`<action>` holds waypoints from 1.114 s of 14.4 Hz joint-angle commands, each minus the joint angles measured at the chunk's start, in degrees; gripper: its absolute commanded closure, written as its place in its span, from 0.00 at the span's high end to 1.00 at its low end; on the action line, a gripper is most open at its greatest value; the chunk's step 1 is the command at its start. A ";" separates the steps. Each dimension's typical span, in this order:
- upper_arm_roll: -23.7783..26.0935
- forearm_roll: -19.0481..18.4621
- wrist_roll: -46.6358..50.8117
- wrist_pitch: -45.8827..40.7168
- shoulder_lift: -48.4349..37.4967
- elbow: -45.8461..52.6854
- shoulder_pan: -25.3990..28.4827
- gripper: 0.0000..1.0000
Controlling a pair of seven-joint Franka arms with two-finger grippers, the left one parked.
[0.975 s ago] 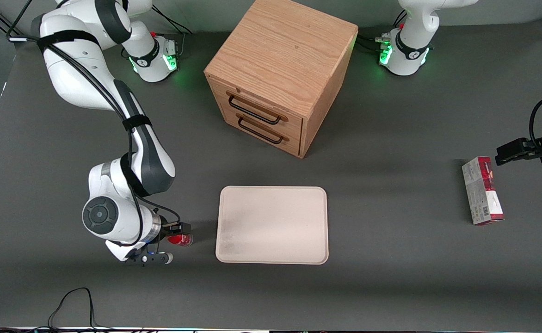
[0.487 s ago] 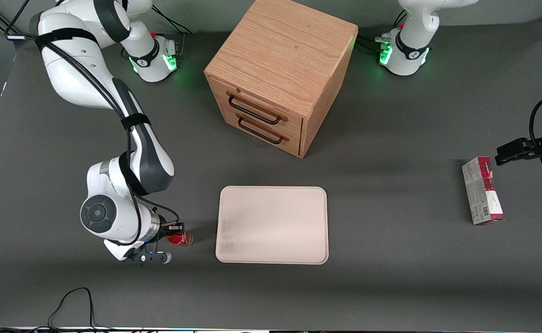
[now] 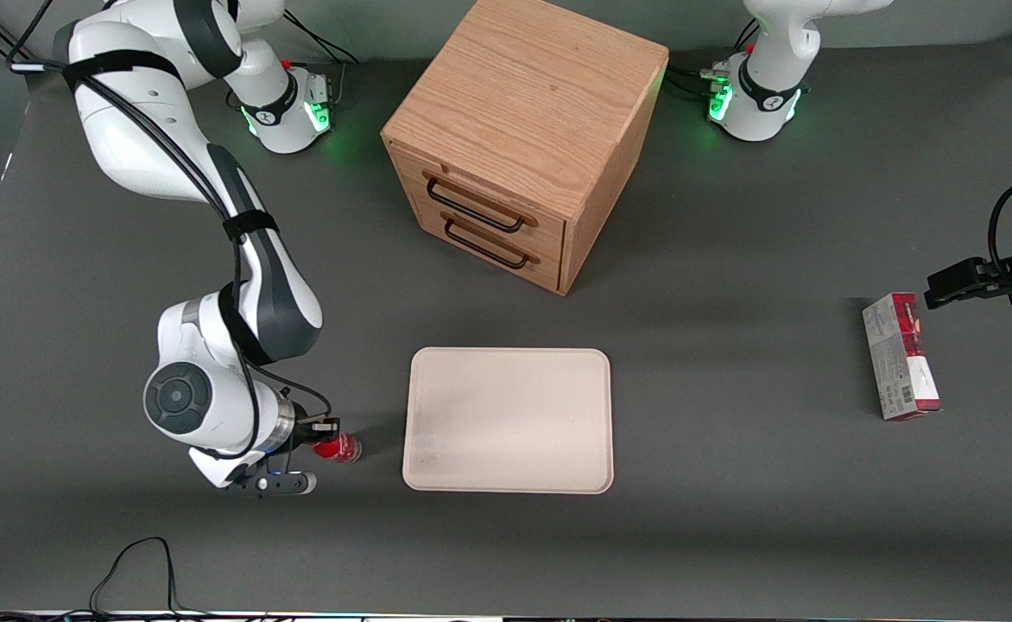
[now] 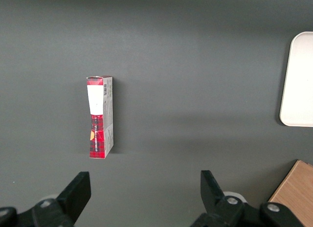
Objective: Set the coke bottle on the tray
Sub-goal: 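Lower the right gripper around the bottle and close on it, then lift the bottle with the right gripper and carry it toward the tray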
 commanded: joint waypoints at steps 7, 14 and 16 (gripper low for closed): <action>-0.41 -0.57 0.78 -17.79 -16.40 2.76 0.15 0.00; 1.43 -0.65 0.86 -22.21 -16.33 10.06 5.22 0.00; 1.43 -1.53 0.95 -21.68 -15.90 10.15 9.09 0.00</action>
